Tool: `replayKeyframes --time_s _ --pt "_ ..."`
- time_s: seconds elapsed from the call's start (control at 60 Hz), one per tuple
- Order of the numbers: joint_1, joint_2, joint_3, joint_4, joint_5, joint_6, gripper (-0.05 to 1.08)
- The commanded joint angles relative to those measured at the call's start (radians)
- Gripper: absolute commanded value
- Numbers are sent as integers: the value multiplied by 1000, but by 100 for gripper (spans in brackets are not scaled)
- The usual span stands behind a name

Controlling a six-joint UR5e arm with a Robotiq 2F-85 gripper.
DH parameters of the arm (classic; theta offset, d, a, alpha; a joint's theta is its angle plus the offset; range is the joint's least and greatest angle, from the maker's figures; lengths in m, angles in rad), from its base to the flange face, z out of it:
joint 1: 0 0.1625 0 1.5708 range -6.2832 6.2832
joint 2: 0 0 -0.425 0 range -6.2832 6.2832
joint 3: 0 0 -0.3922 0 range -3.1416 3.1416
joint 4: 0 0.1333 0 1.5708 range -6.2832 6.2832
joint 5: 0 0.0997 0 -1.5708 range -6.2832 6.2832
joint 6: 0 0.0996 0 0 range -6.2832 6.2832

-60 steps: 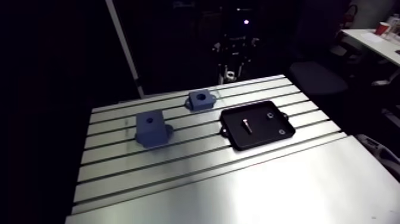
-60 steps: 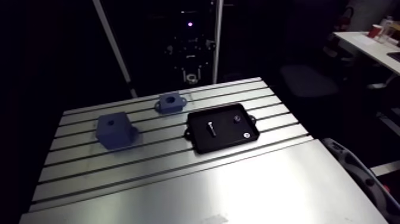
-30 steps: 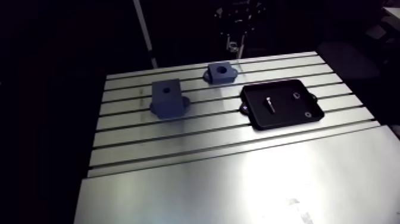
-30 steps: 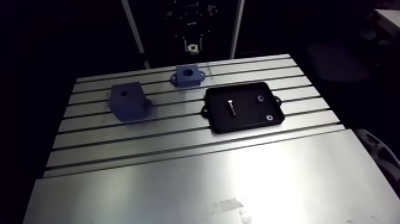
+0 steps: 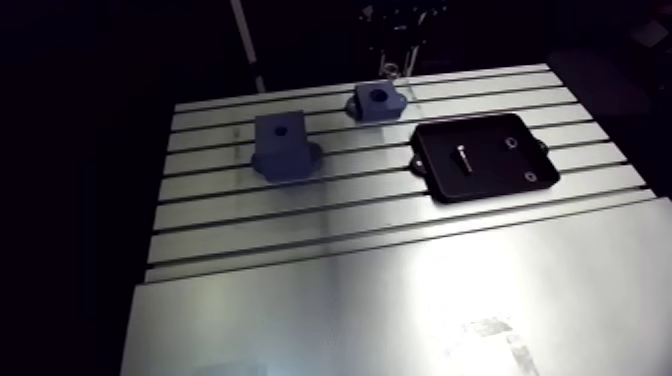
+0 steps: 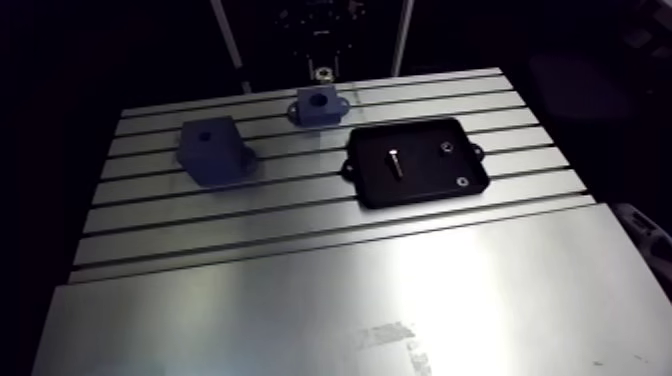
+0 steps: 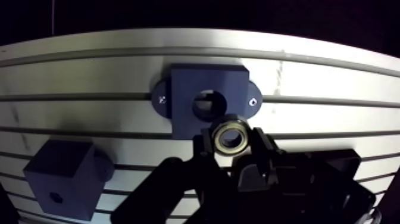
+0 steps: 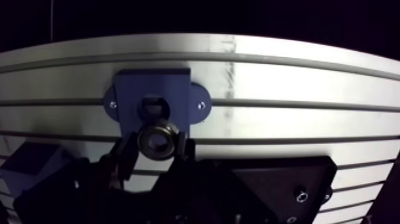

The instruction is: Pick up the bearing and press it into the housing until flush.

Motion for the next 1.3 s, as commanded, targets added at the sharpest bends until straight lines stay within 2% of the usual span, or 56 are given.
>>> replayKeyframes --time_s 0.017,0.3,0.633,1.3 --pt "18 26 -2 -12 1 10 69" --pt "20 33 1 -24 3 10 69" --pt "20 47 6 -27 -8 10 69" --pt "19 62 0 -29 -8 10 69"
